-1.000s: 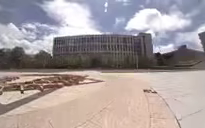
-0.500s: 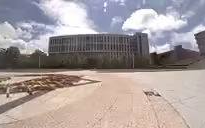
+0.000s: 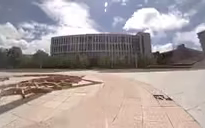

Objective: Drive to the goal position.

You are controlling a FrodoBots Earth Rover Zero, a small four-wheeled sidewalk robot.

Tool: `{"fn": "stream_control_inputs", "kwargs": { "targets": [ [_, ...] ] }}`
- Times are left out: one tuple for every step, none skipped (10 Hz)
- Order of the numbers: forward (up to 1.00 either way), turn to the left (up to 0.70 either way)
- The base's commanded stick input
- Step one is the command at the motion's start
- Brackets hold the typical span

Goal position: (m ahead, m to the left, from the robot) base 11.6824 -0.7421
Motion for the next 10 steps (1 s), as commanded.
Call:
{"fn": "stream_control_inputs", "kwargs": {
  "targets": [
    [0.70, 0.01],
    [0.70, 0.06],
    [0.70, 0.09],
    [0.70, 0.09],
    [0.70, 0.01],
    [0.70, -0.05],
    [0.70, -0.15],
    [0.70, -0.18],
    [0.70, -0.19],
    [0.70, 0.03]
  ]
}}
